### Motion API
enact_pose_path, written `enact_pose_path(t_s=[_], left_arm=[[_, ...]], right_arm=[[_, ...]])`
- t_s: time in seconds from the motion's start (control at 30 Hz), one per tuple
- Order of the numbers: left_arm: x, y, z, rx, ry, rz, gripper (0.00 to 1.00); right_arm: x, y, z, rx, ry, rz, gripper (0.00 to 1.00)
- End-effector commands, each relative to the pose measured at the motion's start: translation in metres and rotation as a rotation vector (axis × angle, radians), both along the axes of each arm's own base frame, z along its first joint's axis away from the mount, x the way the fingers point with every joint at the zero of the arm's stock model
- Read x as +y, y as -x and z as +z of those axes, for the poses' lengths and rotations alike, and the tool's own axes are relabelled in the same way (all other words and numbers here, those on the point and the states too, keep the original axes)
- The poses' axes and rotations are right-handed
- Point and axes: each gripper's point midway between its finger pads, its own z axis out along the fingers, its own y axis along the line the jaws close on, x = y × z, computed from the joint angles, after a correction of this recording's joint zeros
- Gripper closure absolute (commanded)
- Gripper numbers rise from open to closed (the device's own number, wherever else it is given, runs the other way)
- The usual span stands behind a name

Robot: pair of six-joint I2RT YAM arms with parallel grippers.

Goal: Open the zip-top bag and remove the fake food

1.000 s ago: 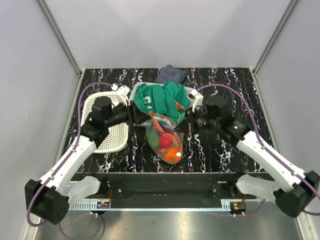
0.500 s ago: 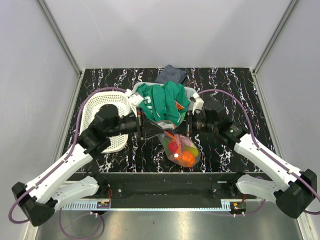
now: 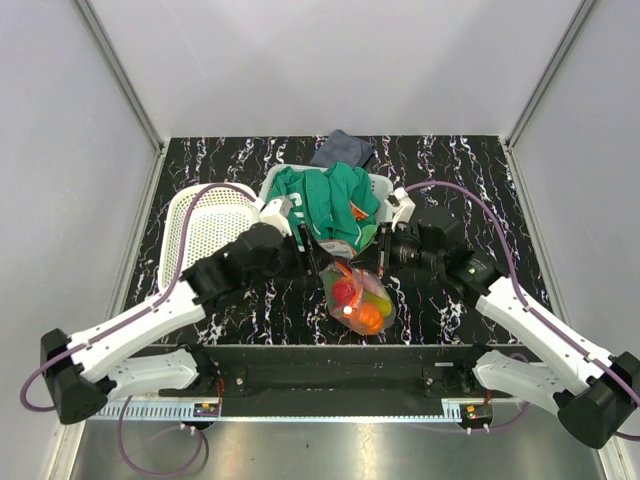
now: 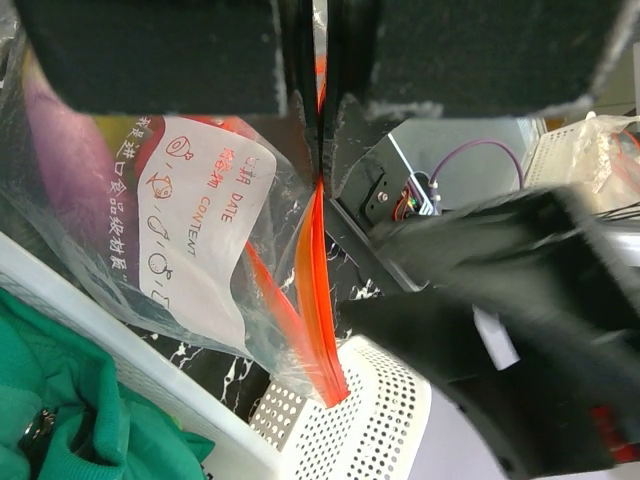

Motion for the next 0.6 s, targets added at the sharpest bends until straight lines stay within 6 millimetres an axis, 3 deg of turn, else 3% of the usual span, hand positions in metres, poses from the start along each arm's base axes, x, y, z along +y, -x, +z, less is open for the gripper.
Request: enact_pose_path(t_s=[0.0,0.3,0.4,0.57], left_arm=[[0.011,-0.041,0.008,0.003,0.0,0.272,0.37],[-0.007,-0.062,-0.009,0.05,-0.029,0.357,0.4],[-0.016,-0.062,-0.014,0.057,-0.045,0.337,0.51],[-0.018,-0.055,-0.021,0.039,-0.085,0.27,0.85]], right_arm=[[0.0,0.0,0.019,-0.073,-0.051,-0.011,1.0],[-0.002,0.007,0.019,-0.089,-0.062,0.015,1.0],[-0.004,0.008,0.018,-0.101,-0.059,0.012,1.0],[-0.011,0.004,0.015,-0.134,-0.035,-0.024,1.0]])
